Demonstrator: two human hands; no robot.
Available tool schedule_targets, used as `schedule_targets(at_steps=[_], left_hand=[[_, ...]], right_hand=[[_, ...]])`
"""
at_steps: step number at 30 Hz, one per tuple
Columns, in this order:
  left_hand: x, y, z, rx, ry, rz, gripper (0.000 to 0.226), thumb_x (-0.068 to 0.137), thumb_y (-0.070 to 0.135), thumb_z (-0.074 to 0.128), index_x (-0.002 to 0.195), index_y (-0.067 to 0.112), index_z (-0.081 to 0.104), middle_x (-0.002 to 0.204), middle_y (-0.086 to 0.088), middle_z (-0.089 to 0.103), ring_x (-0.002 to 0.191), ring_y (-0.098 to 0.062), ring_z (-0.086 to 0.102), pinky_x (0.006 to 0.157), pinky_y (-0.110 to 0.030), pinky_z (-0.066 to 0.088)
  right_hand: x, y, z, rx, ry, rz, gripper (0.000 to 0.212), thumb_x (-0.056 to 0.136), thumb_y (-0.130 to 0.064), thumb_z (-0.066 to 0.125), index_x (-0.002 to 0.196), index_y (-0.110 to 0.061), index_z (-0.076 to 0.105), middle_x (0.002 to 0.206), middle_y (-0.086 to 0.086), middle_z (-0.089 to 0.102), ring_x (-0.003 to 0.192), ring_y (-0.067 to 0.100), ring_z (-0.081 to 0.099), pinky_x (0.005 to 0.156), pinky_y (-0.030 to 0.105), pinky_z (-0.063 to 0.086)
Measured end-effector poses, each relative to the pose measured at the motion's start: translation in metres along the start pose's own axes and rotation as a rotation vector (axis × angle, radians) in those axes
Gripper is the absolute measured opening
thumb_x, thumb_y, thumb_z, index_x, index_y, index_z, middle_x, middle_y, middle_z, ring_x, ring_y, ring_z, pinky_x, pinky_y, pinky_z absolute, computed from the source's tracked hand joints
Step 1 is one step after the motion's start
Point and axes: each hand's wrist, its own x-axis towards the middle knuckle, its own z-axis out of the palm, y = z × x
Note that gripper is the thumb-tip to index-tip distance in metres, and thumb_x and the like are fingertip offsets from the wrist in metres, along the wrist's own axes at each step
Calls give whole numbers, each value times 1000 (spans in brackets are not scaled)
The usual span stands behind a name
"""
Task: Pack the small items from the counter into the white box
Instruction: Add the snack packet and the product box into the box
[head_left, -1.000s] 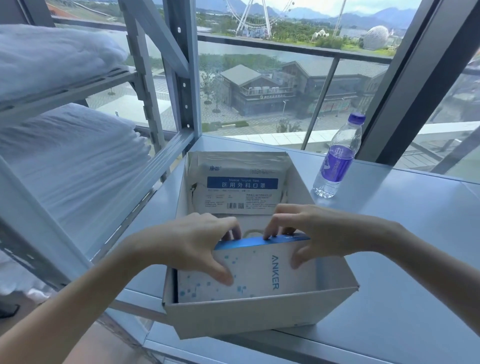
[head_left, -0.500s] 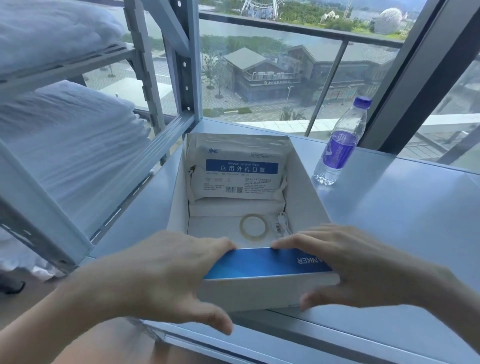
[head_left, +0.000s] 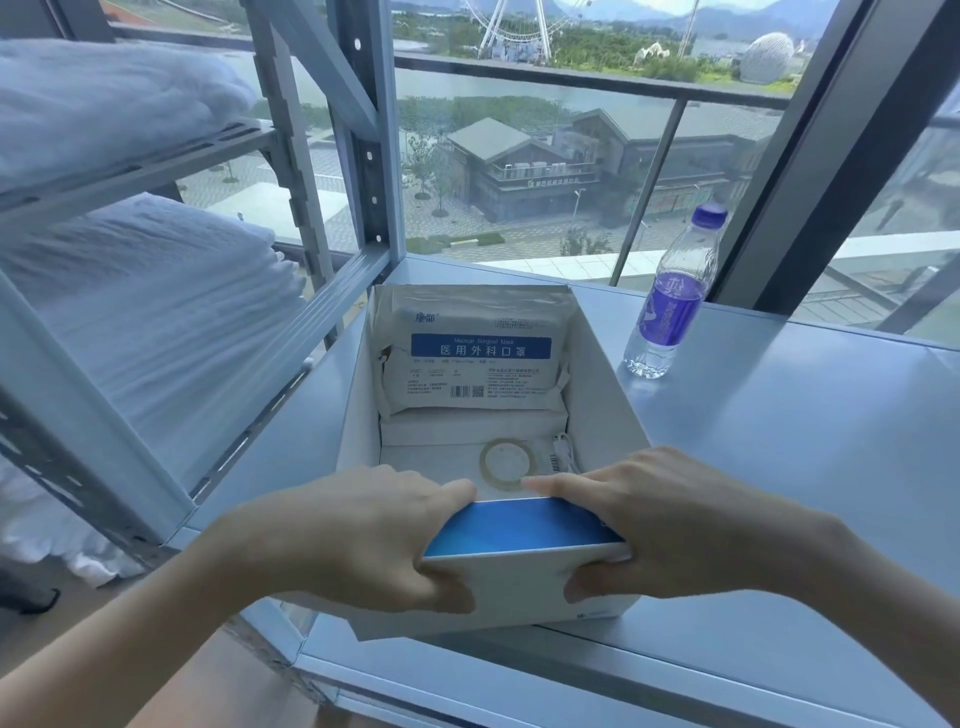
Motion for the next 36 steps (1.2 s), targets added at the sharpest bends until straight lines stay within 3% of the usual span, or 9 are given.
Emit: schedule_targets(at_steps=[4, 10, 12, 15, 18, 22, 27, 32, 36], left_hand=[[-5, 0, -3, -76, 49, 32, 59, 72, 73, 52, 119, 44, 33, 105, 22, 52, 93, -1, 50, 82, -25, 43], [-16, -8, -12, -22, 149, 11, 93, 59, 87, 37, 139, 45, 14, 136, 33, 34, 121, 11, 34, 96, -11, 29], [-19, -8, -12, 20, 159, -10, 93, 59, 87, 39, 138, 46, 12, 133, 32, 38, 116, 9, 39, 92, -12, 32], [-24, -4, -6, 81, 162, -29, 75, 70, 79, 45, 132, 48, 17, 103, 27, 50, 93, -1, 47, 72, -12, 35], [-25, -3, 1, 155, 210, -23, 59, 74, 78, 27, 123, 44, 30, 100, 20, 55, 82, -5, 48, 60, -13, 31], [-16, 5, 7, 233, 248, -29, 73, 61, 74, 2, 110, 35, 40, 92, 12, 58, 69, -12, 45, 50, -17, 25], [17, 52, 12, 245, 315, -13, 47, 86, 65, 25, 100, 24, 43, 91, 5, 59, 74, -22, 49, 64, -32, 34], [53, 100, 10, 110, 366, -4, 45, 86, 63, 33, 89, 19, 40, 79, -1, 50, 70, -25, 40, 66, -34, 31], [78, 138, 8, 8, 313, 77, 55, 85, 70, 32, 91, 16, 40, 73, -1, 41, 68, -25, 41, 63, -35, 30]], right_hand=[[-7, 4, -5, 119, 11, 24, 88, 70, -74, 52, 142, -44, 11, 118, -20, 51, 104, 6, 47, 80, 21, 35], [-18, 9, -14, 196, 74, 48, 84, 69, -75, 49, 141, -47, 17, 130, -29, 42, 115, -5, 34, 86, 12, 30], [-17, 6, -10, 145, 88, 57, 81, 70, -76, 49, 140, -44, 22, 124, -27, 46, 112, -1, 37, 85, 12, 28], [-13, 4, 9, 22, 195, -6, 64, 72, -72, 48, 125, -35, 45, 100, -23, 60, 88, 0, 49, 77, 13, 34], [-9, 7, 13, -11, 225, -48, 48, 71, -66, 50, 107, -33, 52, 86, -21, 60, 79, 0, 47, 69, 13, 35], [-9, 22, 3, 34, 80, -33, 47, 79, -59, 57, 118, -36, 44, 105, -18, 55, 96, 5, 42, 69, 22, 37], [-28, 60, -2, 102, -37, 71, 50, 79, -50, 64, 124, -43, 42, 118, -23, 52, 102, 0, 44, 79, 24, 40], [-54, 99, -1, 155, -15, 193, 47, 77, -31, 74, 119, -39, 53, 102, -30, 48, 95, -10, 38, 72, 5, 32], [-76, 121, 4, 149, 110, 237, 47, 74, -16, 77, 115, -32, 61, 118, -14, 59, 113, 5, 47, 89, 30, 46]])
